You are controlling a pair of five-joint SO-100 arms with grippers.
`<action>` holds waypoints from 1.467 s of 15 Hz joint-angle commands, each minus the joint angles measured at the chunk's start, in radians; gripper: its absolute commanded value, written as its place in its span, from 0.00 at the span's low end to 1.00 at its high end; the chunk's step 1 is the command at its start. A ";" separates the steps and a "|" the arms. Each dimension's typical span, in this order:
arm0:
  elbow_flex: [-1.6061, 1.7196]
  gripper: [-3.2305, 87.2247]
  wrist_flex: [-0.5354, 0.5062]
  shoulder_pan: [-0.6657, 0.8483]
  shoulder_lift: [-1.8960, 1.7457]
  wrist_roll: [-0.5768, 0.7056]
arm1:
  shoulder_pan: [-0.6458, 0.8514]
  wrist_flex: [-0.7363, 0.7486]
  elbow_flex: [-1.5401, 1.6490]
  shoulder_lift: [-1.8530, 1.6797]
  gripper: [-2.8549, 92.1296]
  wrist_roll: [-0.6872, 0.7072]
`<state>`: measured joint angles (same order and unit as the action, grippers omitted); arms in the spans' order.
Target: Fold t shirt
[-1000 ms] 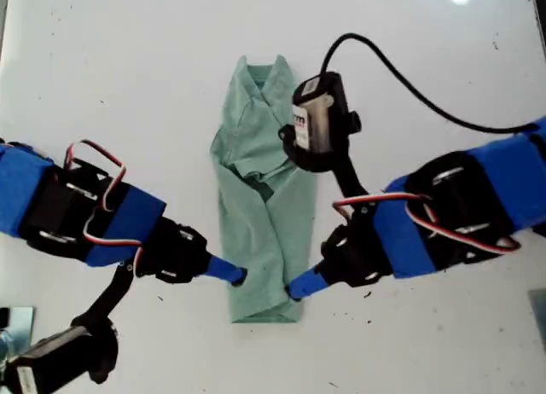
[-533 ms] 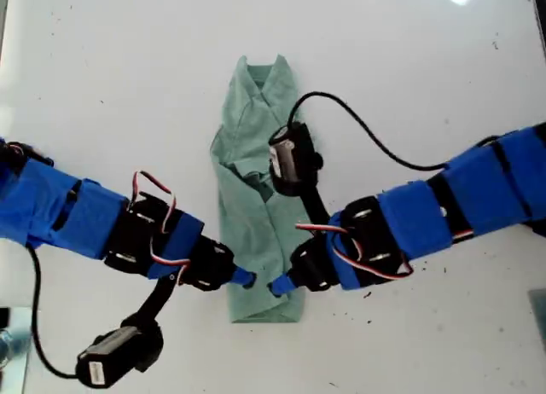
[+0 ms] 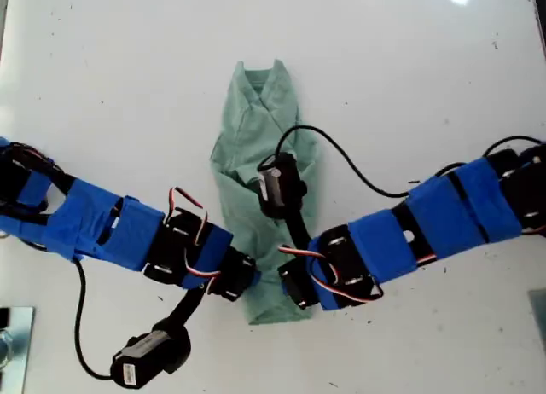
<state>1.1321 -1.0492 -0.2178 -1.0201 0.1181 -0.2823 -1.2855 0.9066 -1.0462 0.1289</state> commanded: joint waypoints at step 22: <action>-0.037 0.35 -0.244 0.663 -0.376 0.279 | 0.939 0.348 1.086 -1.189 0.38 0.494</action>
<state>1.1045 -1.2395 0.3467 -1.3668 0.4019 0.5185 -1.0017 1.8423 -2.0663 0.5998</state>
